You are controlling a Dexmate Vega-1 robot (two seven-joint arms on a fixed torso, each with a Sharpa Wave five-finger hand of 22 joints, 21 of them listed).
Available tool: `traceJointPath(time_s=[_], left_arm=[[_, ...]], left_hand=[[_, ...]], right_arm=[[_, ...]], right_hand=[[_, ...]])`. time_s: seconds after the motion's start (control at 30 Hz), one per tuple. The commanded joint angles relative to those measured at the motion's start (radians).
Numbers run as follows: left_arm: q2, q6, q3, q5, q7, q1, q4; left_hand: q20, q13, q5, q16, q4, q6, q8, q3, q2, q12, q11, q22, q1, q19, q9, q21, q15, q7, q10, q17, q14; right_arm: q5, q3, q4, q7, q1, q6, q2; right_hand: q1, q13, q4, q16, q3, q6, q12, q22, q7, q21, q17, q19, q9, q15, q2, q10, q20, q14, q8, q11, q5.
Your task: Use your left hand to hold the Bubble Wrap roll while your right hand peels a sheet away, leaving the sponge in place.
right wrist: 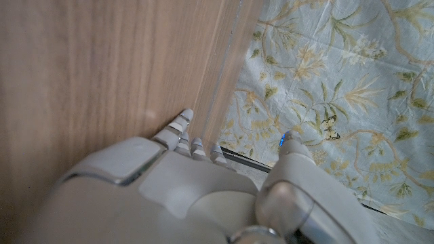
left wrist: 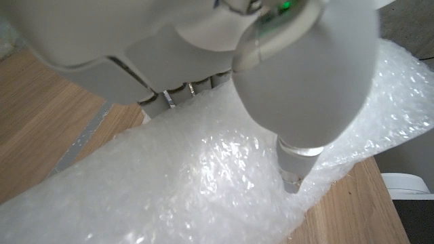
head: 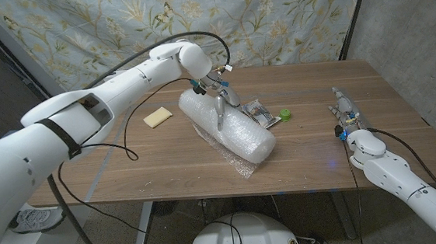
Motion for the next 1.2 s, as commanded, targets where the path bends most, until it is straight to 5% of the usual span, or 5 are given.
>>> traceJointPath(time_s=[0.03, 1.2], left_arm=[[-0.006, 0.04, -0.014, -0.089, -0.035, -0.019, 0.042], [0.007, 0.253, -0.069, -0.267, -0.045, -0.005, 0.037]], left_hand=[[-0.001, 0.006, 0.003, -0.008, 0.006, 0.008, -0.005, 0.003, 0.025, 0.006, 0.005, 0.004, 0.011, 0.01, 0.004, 0.007, -0.028, 0.004, 0.015, 0.002, 0.037], [0.003, 0.016, -0.003, -0.016, 0.015, 0.034, -0.021, 0.014, 0.061, 0.002, 0.018, 0.003, 0.009, 0.013, 0.004, 0.012, -0.023, 0.02, 0.031, 0.002, 0.062]], right_arm=[[-0.015, -0.018, 0.002, 0.023, 0.02, 0.003, -0.006], [-0.049, 0.012, -0.112, 0.056, -0.009, 0.045, -0.059]], right_hand=[[-0.003, 0.002, -0.001, 0.007, 0.008, -0.007, 0.005, 0.002, -0.005, 0.003, 0.001, 0.004, 0.003, -0.003, -0.002, -0.049, 0.005, -0.009, 0.006, 0.004, -0.001], [0.004, 0.002, -0.01, 0.008, 0.014, 0.017, 0.01, 0.002, -0.002, 0.003, -0.002, 0.002, 0.003, 0.0, -0.005, -0.042, 0.006, -0.007, 0.016, 0.007, -0.002]])
